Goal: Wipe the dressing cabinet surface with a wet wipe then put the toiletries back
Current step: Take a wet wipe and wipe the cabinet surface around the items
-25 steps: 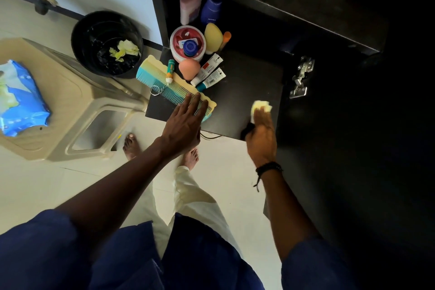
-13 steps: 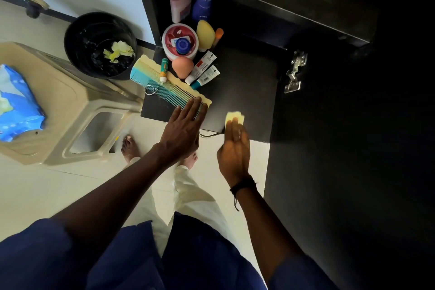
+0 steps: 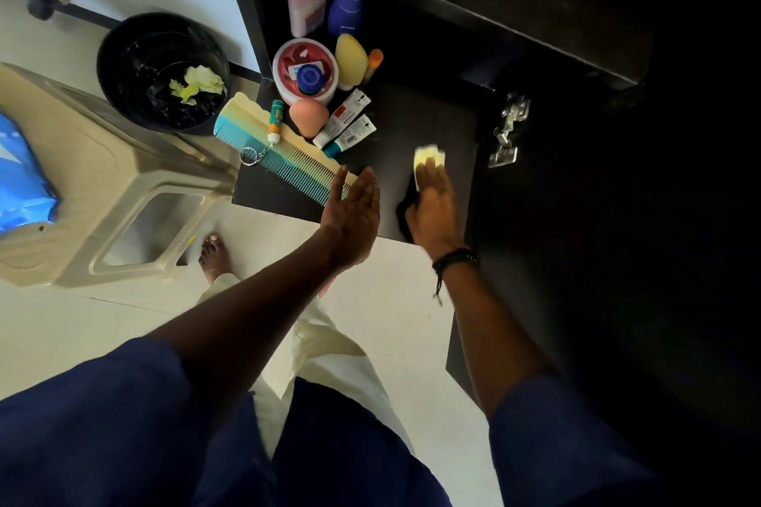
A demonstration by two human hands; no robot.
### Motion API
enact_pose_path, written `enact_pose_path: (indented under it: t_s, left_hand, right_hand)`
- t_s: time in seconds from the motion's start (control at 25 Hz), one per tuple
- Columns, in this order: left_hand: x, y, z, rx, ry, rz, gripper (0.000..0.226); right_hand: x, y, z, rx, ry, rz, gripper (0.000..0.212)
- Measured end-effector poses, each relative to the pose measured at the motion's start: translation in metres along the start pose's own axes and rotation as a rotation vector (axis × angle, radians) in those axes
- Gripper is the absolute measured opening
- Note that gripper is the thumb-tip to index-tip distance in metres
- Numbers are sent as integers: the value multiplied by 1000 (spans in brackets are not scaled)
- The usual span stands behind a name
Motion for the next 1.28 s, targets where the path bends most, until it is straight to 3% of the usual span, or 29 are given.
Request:
enact_pose_path:
  t_s: [0.12, 0.24, 0.44, 0.56, 0.72, 0.76, 0.84, 0.92, 1.0, 1.12, 1.2, 1.28]
  left_hand:
    - [-6, -6, -4, -3, -44, 80, 72]
    - [-8, -9, -4, 4, -35, 128, 67]
    - [-6, -10, 8, 7, 53, 101, 68]
    - [-8, -10, 11, 20, 75, 101, 70]
    - [-9, -12, 13, 28, 61, 105, 69]
    - [-9, -11, 13, 33, 60, 106, 70]
    - [-6, -11, 14, 39, 61, 93, 71]
    - [-4, -12, 15, 48, 70, 76, 69]
    - [-3, -12, 16, 51, 73, 74, 68]
    - [-1, -12, 17, 34, 68, 81, 69]
    - [-3, -14, 20, 25, 78, 70, 67]
    - [-5, -12, 18, 55, 82, 55, 68]
  right_hand:
    - [11, 29, -7, 73, 466, 54, 59]
    - [-24, -23, -3, 125, 641, 84, 57]
    - [-98, -116, -6, 270, 338, 24, 40]
    - [-103, -127, 3, 277, 257, 27, 42]
    - [-64, -84, 18, -222, 69, 25, 65]
    - [-60, -79, 12, -247, 29, -4, 69]
    - [-73, -83, -7, -84, 1, -61, 64]
    - [-85, -88, -22, 198, -14, -59, 59]
    - [-86, -99, 2, 126, -32, -39, 54]
    - [-66, -104, 59, -196, -69, -30, 59]
    - [-50, -90, 57, -188, -60, -51, 57]
    - [-32, -72, 13, -48, -14, -61, 55]
Point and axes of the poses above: each hand's wrist, its own y-axis away from the middle knuckle, its own x-axis out of the palm, z = x × y, the point moved 6 cm from there along -y, towards the middle knuckle, and after that the axes turned 10 degrees about z, right-handed, at the moved point
